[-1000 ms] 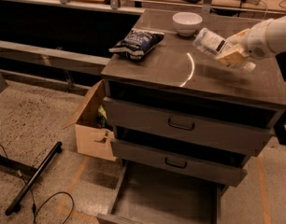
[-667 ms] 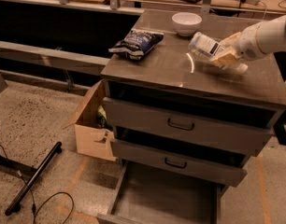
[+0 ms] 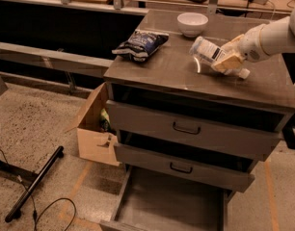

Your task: Pick blue plastic bottle from middle drawer and place on counter

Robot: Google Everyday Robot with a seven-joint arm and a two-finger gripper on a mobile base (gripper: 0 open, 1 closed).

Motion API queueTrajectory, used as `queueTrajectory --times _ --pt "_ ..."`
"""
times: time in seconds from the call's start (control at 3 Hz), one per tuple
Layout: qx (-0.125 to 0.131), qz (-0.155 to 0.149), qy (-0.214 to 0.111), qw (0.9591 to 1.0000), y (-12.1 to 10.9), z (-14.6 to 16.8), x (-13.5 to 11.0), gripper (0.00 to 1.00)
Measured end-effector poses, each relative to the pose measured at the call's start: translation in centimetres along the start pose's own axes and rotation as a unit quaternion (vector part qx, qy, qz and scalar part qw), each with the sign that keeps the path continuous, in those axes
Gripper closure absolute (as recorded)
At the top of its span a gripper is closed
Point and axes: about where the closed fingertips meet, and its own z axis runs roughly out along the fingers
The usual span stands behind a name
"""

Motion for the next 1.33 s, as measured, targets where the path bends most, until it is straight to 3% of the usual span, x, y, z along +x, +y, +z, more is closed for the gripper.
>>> queueTrajectory --times 0.33,0.67,1.0,1.33 --pt "-0.001 0.024 -0.005 0.9997 -0.2 -0.8 0.3 0.0" --pt "0.015 0.059 -0.008 0.9981 -0.7 -3.2 1.7 0.0" --pt "0.061 0.088 0.013 0.9942 -1.7 -7.2 4.2 0.0" --pt "0.066 0.092 0.017 0.9934 -1.6 -7.5 4.7 0.0"
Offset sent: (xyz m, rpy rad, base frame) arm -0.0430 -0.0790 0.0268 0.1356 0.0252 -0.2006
